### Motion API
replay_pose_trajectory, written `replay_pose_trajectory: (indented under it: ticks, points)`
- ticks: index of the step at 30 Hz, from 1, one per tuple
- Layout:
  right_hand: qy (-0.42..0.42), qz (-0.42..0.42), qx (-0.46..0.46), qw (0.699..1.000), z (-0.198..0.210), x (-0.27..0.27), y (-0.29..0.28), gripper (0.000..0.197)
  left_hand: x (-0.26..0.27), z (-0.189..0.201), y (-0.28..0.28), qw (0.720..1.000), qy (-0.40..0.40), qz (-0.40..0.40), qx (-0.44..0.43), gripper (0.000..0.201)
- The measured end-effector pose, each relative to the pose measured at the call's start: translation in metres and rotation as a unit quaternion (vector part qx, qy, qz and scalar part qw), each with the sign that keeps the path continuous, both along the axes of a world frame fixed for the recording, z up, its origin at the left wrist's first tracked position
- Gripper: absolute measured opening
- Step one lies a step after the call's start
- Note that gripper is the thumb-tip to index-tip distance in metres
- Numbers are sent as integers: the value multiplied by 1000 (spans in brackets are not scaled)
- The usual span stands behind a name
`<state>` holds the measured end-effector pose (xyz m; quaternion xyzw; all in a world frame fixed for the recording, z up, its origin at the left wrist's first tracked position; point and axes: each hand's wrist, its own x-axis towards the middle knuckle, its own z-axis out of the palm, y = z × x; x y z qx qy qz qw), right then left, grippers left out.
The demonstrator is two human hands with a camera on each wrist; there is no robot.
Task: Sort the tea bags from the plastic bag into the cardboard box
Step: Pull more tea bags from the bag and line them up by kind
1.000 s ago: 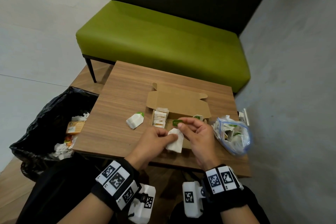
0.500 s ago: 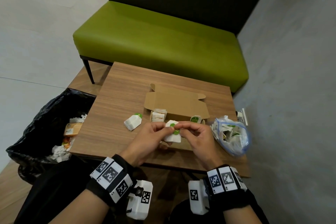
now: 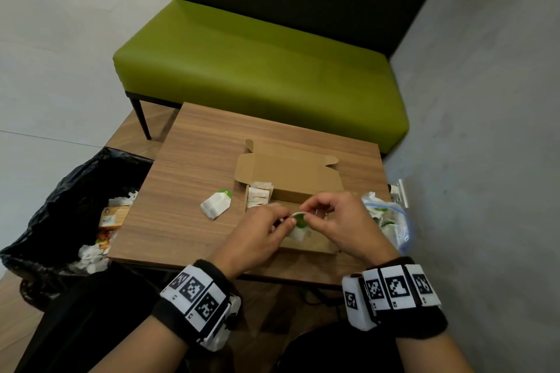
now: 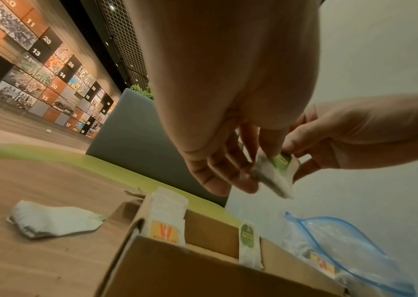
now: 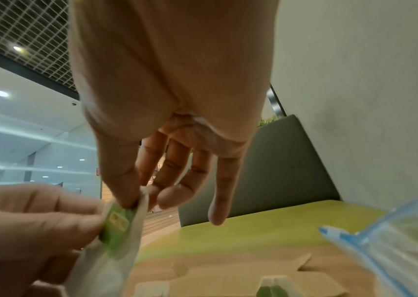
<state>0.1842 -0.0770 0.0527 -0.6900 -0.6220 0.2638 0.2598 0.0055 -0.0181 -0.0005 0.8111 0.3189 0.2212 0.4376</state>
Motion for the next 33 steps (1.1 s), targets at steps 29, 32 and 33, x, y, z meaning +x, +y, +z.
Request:
replay_pose_trajectory:
  ticks: [29,32,33]
  points:
    - [-424,-106,-109,893,-51,34,46,13,-59,-68,85,905,322,279,6,52]
    - [-426,-122,-103,891,-55,34,46,12,-55,-66,83,904,329,272,5,46]
    - [-426,-128,-98,890,-56,34,46,12,-54,-67,82,905,324,274,-2,44]
